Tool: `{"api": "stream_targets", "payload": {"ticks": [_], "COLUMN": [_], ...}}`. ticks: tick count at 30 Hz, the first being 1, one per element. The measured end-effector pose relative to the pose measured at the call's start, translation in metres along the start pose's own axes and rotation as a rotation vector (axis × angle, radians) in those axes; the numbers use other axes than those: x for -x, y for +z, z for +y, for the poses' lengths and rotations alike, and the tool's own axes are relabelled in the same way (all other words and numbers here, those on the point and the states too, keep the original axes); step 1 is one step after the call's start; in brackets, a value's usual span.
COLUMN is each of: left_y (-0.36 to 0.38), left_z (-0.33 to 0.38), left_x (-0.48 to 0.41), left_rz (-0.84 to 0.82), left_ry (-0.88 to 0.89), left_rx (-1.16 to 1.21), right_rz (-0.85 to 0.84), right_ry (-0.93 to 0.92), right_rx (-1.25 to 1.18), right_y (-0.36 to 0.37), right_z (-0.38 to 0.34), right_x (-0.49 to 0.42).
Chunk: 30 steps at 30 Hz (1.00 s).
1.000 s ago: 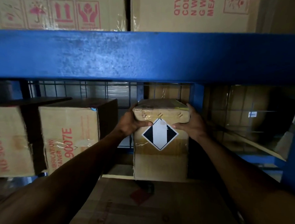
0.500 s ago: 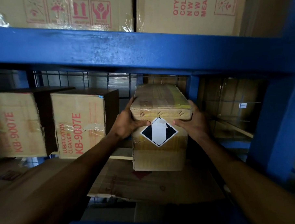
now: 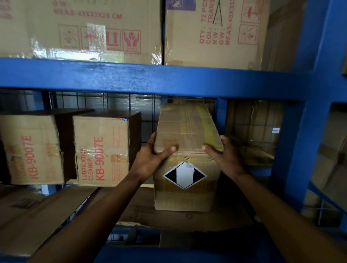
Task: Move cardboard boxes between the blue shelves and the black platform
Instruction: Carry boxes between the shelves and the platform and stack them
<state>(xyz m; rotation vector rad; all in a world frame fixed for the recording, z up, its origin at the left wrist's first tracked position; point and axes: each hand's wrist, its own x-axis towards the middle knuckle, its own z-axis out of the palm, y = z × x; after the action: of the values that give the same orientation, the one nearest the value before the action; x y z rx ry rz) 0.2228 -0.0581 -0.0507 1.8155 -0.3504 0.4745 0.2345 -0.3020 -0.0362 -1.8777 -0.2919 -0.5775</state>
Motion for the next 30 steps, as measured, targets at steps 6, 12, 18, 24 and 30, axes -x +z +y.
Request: {"api": "stream_targets", "payload": {"ticks": [6,12,18,24,30], "left_y": [0.001,0.014,0.029,0.027,0.024], "left_z": [0.008,0.008,0.037,0.078,0.112], "left_x": [-0.005,0.013,0.046,0.091,0.150], "left_rz": [-0.047,0.059,0.207,0.308,0.332], "left_ry": [-0.028,-0.025,-0.036,-0.032,-0.051], "left_rx": [0.090,0.135,0.079,-0.008,-0.151], "right_rz": [-0.086,-0.160,-0.196,-0.347,-0.407], "right_ry": [0.090,0.104,-0.071,-0.142,-0.170], "right_rx": [-0.095,-0.304,-0.367,-0.428,-0.514], "right_y": [-0.006,0.001,-0.019,-0.034,-0.042], "right_z": [0.008,0.018,0.008,-0.013,-0.021], "right_x": [-0.006,0.001,0.009,0.020,0.063]}}
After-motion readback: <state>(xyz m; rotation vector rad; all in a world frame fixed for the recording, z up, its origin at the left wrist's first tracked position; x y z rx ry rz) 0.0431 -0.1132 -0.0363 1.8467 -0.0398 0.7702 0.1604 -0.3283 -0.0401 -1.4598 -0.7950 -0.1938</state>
